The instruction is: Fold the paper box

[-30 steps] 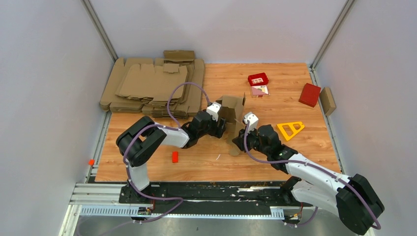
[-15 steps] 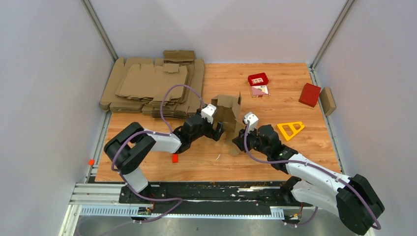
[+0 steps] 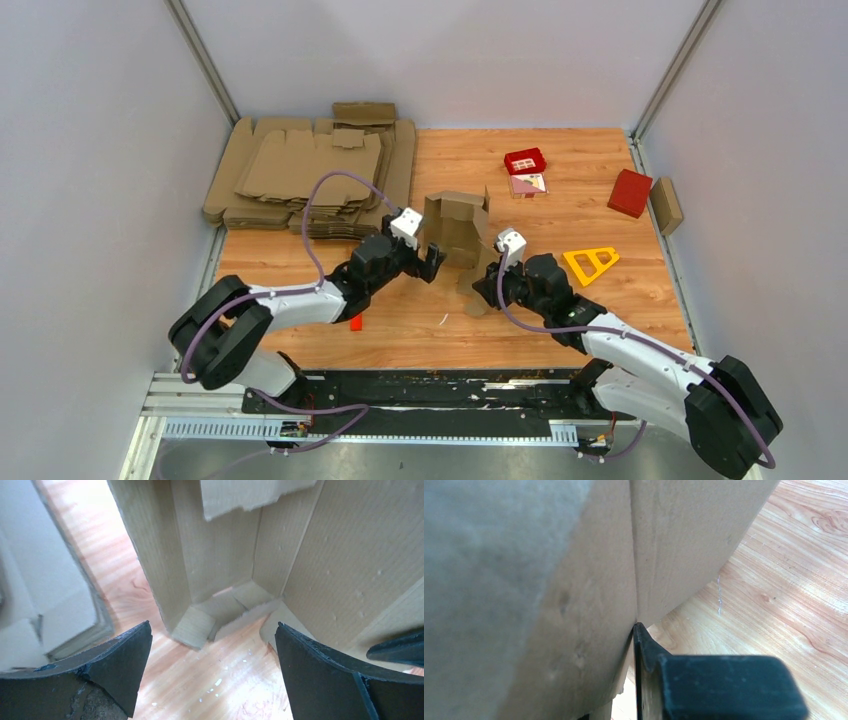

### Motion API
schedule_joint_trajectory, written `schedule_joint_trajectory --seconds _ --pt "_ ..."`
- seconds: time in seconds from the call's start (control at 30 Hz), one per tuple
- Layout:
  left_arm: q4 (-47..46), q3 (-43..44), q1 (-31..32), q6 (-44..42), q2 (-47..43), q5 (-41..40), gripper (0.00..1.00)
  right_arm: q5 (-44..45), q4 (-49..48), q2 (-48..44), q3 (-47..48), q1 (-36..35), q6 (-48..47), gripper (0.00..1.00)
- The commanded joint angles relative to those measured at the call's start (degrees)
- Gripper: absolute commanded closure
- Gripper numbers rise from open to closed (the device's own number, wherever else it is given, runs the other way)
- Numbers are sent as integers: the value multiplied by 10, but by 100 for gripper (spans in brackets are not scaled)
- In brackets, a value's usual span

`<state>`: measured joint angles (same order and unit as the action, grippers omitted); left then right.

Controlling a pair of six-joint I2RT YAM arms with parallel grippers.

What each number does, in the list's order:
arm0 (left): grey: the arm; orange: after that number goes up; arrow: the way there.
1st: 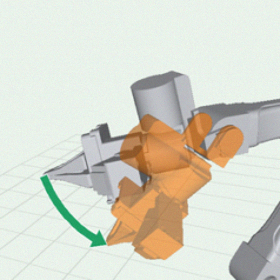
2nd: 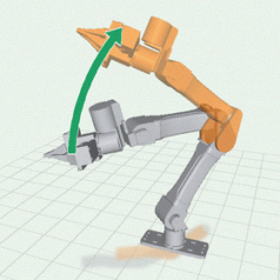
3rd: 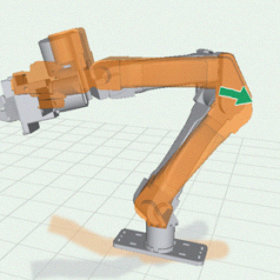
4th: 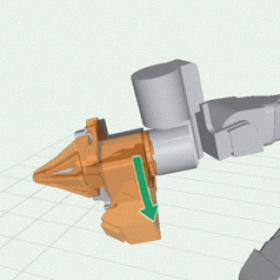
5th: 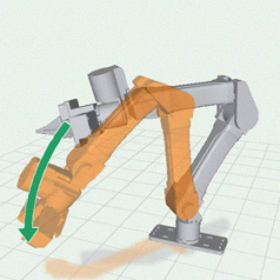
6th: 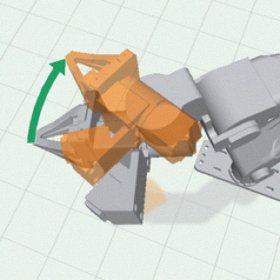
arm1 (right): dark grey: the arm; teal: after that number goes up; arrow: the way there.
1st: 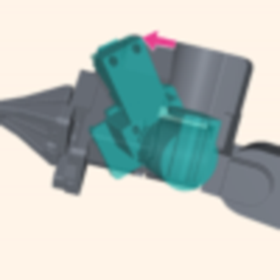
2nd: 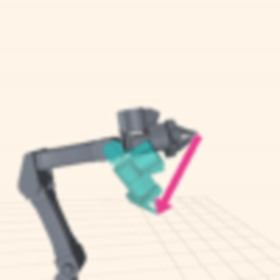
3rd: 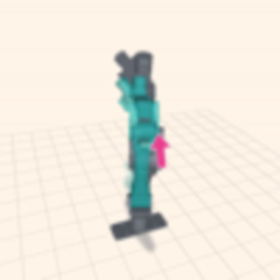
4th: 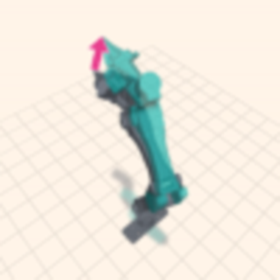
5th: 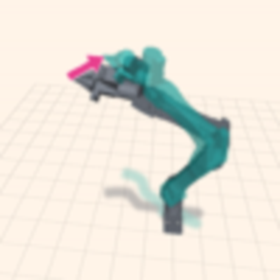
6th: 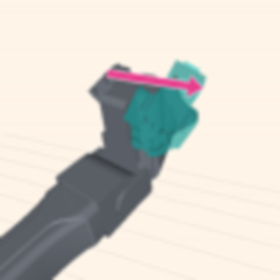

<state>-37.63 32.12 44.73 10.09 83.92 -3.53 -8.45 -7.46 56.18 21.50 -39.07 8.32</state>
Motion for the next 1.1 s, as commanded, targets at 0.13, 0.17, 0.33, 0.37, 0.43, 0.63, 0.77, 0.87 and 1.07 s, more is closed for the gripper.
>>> schedule_joint_trajectory --seconds 0.13,0.17,0.33,0.37,0.43,0.63,0.77,0.87,1.07 --pt "5 35 -54 -17 -12 29 0 9 -4 -11 14 2 5 82" --pt "10 49 -54 -28 1 46 0 9 -4 -11 14 2 5 82" --pt "-5 77 -59 -53 49 97 0 4 -6 -9 15 2 4 82" --pt "-14 73 -62 -53 49 103 0 4 -6 -9 15 2 4 82" --pt "-30 66 -74 -40 50 119 0 6 -4 -9 16 2 4 82" --pt "-44 73 -98 -21 80 159 0 8 -4 -11 15 2 4 82" --pt "-34 94 -103 -17 109 174 0 11 -4 -10 14 2 3 81" --pt "-40 101 -111 -9 123 183 0 10 -4 -6 16 2 3 81" --pt "-43 108 -119 -3 130 207 0 8 -5 -4 17 2 0 81"
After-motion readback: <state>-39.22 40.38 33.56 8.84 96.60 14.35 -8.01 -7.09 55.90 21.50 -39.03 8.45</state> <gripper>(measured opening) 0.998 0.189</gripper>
